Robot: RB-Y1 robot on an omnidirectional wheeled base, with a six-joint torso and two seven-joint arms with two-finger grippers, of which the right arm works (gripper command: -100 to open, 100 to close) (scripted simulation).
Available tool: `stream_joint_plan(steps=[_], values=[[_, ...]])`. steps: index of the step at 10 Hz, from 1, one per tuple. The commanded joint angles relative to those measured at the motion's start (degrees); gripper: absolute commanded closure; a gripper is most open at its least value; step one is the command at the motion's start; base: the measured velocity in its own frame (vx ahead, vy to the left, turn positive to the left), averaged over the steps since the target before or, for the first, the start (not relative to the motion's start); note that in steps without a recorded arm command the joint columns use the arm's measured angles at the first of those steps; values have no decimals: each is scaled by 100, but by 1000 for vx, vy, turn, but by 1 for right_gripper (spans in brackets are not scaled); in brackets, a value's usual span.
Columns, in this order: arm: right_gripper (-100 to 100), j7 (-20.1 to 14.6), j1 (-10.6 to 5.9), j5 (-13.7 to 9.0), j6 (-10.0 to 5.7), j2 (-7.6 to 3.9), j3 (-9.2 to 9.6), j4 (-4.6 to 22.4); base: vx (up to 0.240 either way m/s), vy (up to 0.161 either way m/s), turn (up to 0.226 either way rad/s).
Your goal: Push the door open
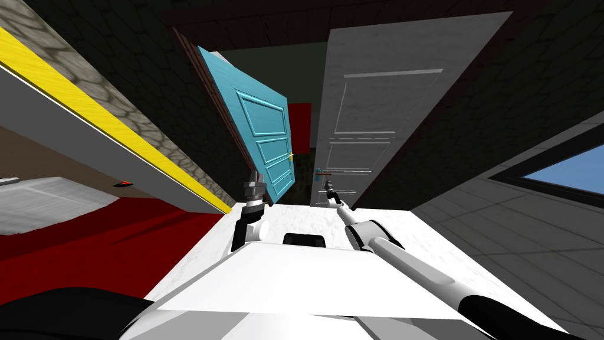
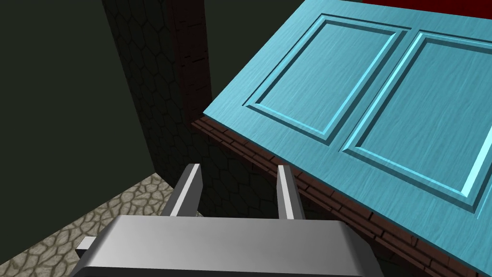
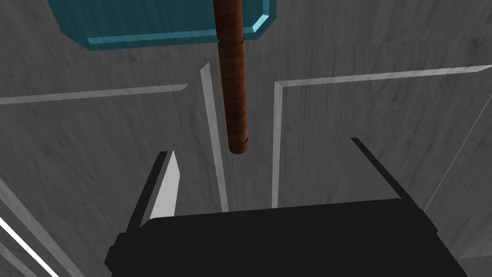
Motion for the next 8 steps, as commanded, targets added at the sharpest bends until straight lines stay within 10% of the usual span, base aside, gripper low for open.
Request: stream_joint_plan(steps=[1, 8], values=[[-100, 1, -3, -3, -8, -3, -10, 10, 168, 0, 27], [-100, 16, 9, -25, -20, -30, -72, 27, 190, -9, 24]])
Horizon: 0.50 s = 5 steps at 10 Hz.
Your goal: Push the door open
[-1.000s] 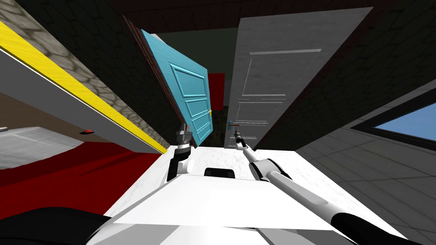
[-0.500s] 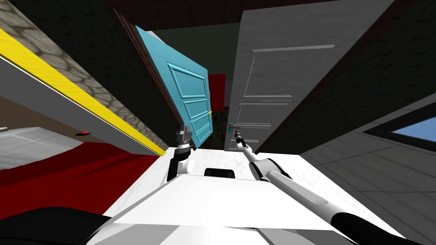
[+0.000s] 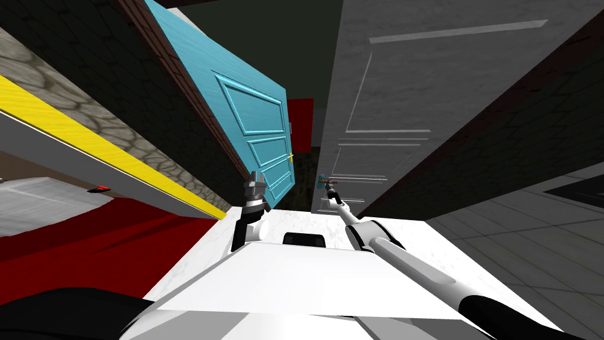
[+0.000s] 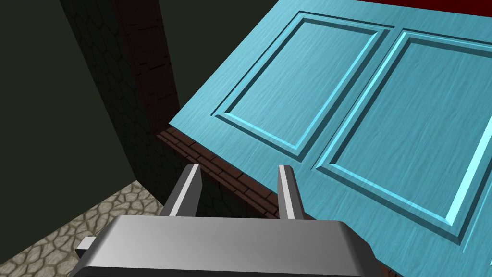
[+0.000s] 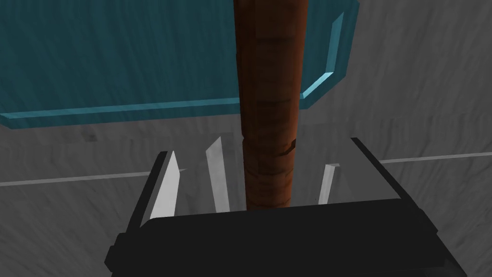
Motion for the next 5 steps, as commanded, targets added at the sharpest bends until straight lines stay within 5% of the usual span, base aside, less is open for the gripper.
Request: stream_joint_plan(steps=[1, 5], values=[[100, -2, 1, 1, -2, 1, 2, 3, -11, 0, -4], [100, -2, 1, 1, -2, 1, 2, 3, -9, -2, 5]])
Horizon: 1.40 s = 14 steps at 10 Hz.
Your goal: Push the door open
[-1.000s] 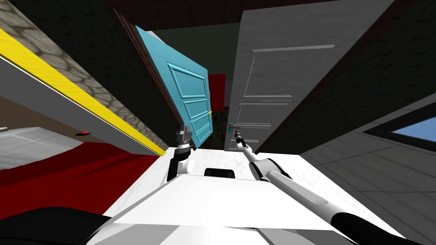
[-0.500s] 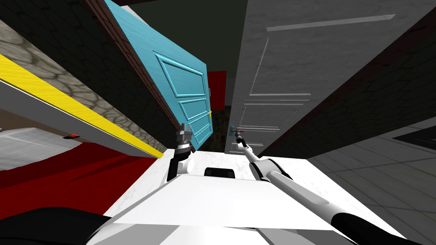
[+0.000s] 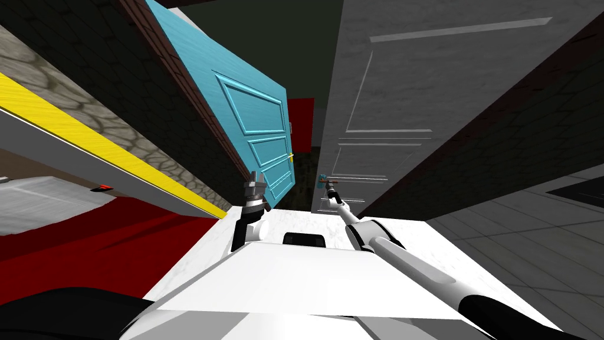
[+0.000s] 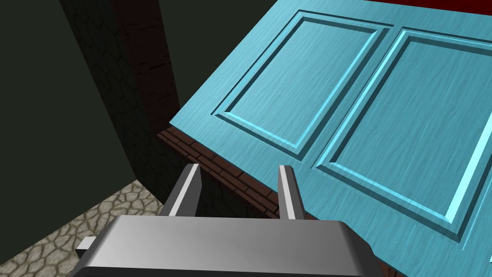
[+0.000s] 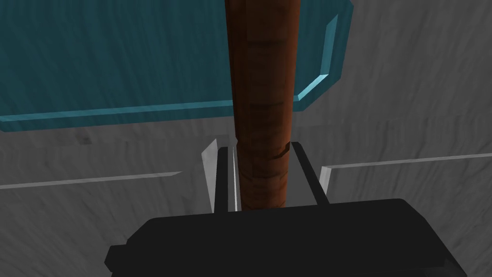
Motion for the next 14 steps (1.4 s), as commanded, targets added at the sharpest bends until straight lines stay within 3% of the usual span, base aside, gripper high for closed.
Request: stream_joint_plan(steps=[1, 9, 11, 14], values=[[100, -3, 33, 1, 2, 14, 7, 15, 0, 0, 0], [100, 197, -4, -130, -47, -95, -336, 122, 172, 48, -47], [100, 197, -4, -130, -47, -95, -336, 122, 86, 42, -19], [100, 325, -7, -213, -78, -156, -552, 201, 163, 85, -83]])
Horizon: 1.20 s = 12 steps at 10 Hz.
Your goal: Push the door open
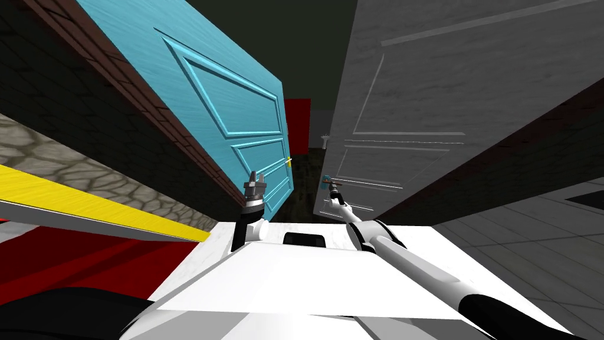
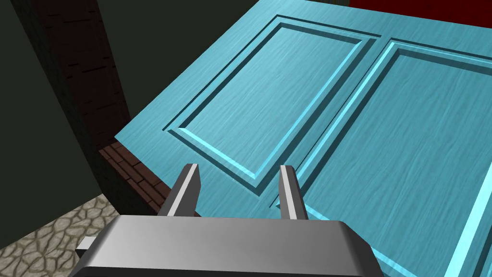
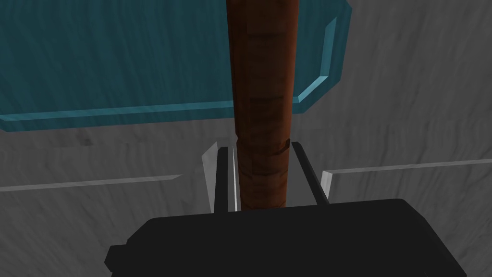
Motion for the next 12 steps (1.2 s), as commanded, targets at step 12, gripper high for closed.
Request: stream_joint_plan(steps=[12], values=[[100, 235, 42, -151, 5, -178, -395, -53, 76, 40, -35]])
